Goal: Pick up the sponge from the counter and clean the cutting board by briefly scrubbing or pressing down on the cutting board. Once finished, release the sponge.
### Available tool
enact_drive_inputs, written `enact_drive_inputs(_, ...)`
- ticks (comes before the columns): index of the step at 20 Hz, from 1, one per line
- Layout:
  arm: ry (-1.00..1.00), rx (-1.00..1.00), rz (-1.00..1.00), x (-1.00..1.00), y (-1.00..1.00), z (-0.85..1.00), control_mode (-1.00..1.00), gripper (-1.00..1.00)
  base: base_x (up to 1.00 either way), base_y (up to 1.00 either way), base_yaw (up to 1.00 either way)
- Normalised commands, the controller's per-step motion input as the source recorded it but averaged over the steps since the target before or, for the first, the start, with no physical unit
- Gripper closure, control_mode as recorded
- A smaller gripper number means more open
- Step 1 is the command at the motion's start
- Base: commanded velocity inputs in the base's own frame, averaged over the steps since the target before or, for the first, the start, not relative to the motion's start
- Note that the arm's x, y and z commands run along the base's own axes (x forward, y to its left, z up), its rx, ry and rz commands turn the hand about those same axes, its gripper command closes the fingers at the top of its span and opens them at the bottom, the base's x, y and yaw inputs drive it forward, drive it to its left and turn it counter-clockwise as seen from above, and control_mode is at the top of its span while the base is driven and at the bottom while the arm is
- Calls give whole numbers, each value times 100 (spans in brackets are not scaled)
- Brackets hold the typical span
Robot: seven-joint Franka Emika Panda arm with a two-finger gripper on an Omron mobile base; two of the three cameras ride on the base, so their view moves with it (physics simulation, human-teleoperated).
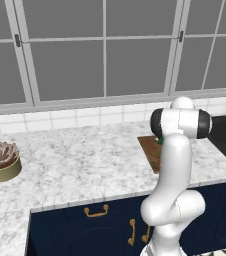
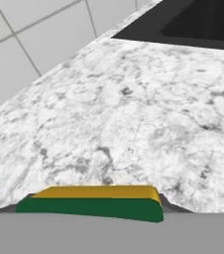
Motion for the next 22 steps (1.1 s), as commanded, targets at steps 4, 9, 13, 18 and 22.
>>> enact_drive_inputs(4, -5, -5, -2, -30, 2, -87, -100, 100, 0, 0, 0)
enact_drive_inputs(9, -7, -10, -1, -5, 36, -84, -100, -100, 0, 0, 0)
enact_drive_inputs(13, -9, 0, 0, 0, 0, -46, -100, -100, 0, 0, 0)
enact_drive_inputs(18, -25, -2, 0, -4, 15, -100, -100, -100, 0, 0, 0)
enact_drive_inputs(22, -23, -4, 0, -26, 25, -95, -100, -100, 0, 0, 0)
